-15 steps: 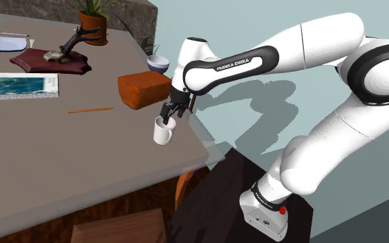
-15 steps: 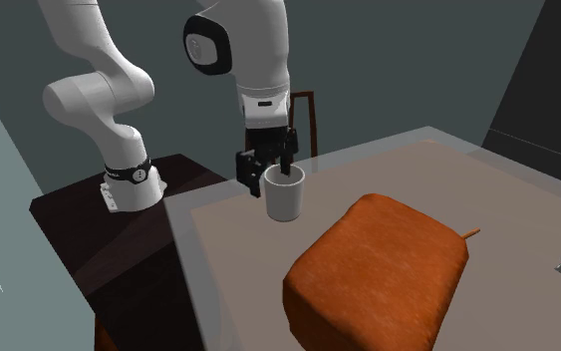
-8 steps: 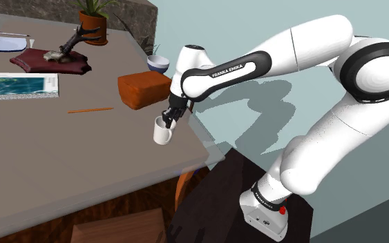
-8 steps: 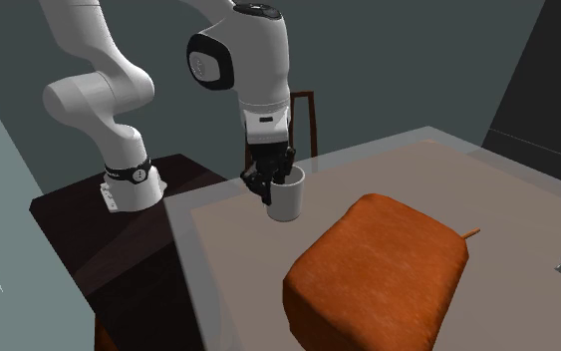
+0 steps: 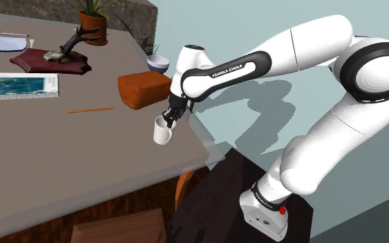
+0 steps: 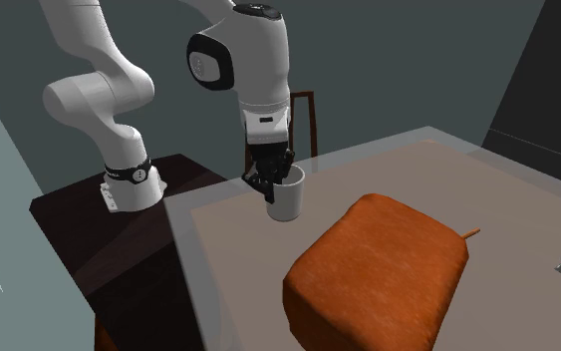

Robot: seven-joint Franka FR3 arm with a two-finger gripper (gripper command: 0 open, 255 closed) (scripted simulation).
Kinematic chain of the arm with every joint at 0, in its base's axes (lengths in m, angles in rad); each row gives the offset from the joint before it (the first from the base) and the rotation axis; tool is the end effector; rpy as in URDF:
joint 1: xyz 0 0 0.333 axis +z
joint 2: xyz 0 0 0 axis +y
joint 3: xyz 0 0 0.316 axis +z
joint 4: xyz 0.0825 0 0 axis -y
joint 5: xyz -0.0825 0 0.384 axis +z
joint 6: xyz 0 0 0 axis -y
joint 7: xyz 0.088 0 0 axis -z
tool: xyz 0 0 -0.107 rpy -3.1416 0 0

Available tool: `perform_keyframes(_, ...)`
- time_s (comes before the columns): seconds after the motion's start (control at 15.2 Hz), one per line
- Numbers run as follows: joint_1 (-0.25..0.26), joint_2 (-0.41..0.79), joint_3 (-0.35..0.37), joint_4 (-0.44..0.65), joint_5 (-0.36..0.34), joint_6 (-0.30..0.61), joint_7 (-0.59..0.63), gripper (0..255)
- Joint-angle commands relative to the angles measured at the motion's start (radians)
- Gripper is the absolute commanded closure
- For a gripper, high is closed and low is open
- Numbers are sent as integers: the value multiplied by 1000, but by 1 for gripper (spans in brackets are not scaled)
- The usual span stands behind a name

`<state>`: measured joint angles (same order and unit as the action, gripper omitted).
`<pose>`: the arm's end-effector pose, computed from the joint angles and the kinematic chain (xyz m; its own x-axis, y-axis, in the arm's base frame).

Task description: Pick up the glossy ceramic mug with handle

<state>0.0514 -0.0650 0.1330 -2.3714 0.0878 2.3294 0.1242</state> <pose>0.4837 0.0918 0.3520 0.9999 -0.0001 0.0138 0.0007 -0.9983 -0.0586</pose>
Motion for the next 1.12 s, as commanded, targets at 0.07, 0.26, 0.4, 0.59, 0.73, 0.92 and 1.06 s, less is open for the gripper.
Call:
perform_keyframes(0.07, 0, -17, 0, 11, 1, -28, 1, 255)
perform_keyframes(0.26, 0, -41, -2, 30, 2, -70, 1, 255)
perform_keyframes(0.4, -1, -55, -2, 43, 2, -98, 2, 255)
perform_keyframes(0.59, -1, -75, -3, 65, 2, -140, 3, 255)
perform_keyframes(0.73, -1, -88, -4, 80, 2, -168, 4, 255)
perform_keyframes(0.92, -2, -104, -6, 105, 2, -209, 5, 255)
perform_keyframes(1.06, -2, -105, -6, 106, 2, -211, 5, 255)
